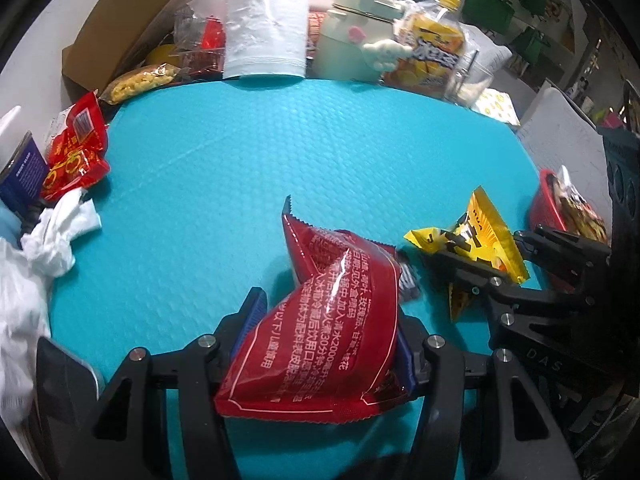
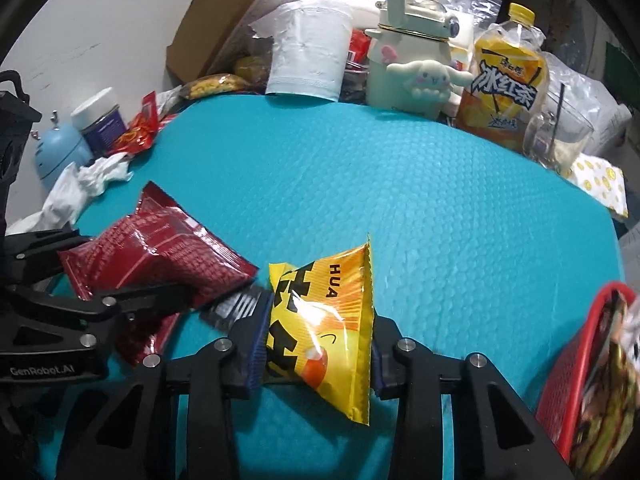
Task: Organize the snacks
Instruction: 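Lift the red bag and yellow packet off the table with both tools, then carry the red bag and yellow packet over the red mesh basket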
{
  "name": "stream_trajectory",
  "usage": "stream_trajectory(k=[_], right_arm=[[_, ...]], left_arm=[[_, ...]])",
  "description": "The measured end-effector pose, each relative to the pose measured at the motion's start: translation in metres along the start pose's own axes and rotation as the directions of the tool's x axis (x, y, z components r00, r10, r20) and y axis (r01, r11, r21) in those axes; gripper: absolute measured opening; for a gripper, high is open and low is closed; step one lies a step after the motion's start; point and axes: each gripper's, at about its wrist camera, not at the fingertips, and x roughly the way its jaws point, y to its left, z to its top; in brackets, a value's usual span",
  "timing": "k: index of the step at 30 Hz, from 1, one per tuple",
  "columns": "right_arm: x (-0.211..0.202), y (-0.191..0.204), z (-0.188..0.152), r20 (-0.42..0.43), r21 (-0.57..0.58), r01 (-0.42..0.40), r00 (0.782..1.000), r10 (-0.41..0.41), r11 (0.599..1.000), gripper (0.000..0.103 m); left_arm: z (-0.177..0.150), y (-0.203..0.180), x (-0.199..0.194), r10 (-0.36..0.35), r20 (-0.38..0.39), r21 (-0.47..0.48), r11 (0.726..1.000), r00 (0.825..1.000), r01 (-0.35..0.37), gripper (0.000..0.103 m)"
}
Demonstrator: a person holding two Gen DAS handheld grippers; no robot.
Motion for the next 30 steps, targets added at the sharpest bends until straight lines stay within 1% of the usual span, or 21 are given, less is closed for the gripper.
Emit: stream_trajectory(k=[6, 13, 16, 19, 22, 25, 28, 30], right_arm=[[-0.021, 0.003, -0.025, -0.007, 0.044, -0.035, 0.999, 0.035, 0.998, 0.038], [-0.041, 0.005, -0.057, -0.021, 0.083, -0.061, 0.998, 0.063, 0.995, 0.038], [-0.049, 0.008, -0.070, -0.029, 0.081, -0.074, 0.997, 0.076, 0.994, 0.038], [-0.059, 0.010, -0.082, -0.030, 0.074, -0.065, 0.997, 0.067, 0.995, 0.038], [-0.066, 0.008, -0.091, -0.034, 0.093, -0.083, 0.996, 0.087, 0.992, 0.038], [-0.072, 0.006, -0.098, -0.030, 0.094, -0.076, 0.996, 0.079, 0.993, 0.039], [-0.074, 0.005, -0.103, -0.038, 0.107, -0.072, 0.996, 0.076, 0.992, 0.039], [-0.076, 0.004, -0.106, -0.040, 0.113, -0.072, 0.996, 0.077, 0.991, 0.039]], left_arm=[[-0.018, -0.018, -0.014, -0.012, -0.006, 0.019, 1.000, 1.000, 0.013, 0.056], [-0.044, -0.035, -0.024, -0.024, -0.044, 0.050, 0.998, 0.999, 0.026, 0.056], [-0.053, -0.042, -0.028, -0.029, -0.058, 0.064, 0.997, 0.998, 0.032, 0.056], [-0.061, -0.047, -0.033, -0.037, -0.074, 0.069, 0.997, 0.997, 0.042, 0.056], [-0.067, -0.052, -0.032, -0.039, -0.102, 0.081, 0.996, 0.994, 0.047, 0.056], [-0.069, -0.055, -0.031, -0.031, -0.102, 0.094, 0.995, 0.994, 0.041, 0.056], [-0.070, -0.061, -0.029, -0.007, -0.097, 0.125, 0.992, 0.995, 0.019, 0.060], [-0.071, -0.068, -0.026, 0.019, -0.089, 0.161, 0.987, 0.996, -0.005, 0.066]])
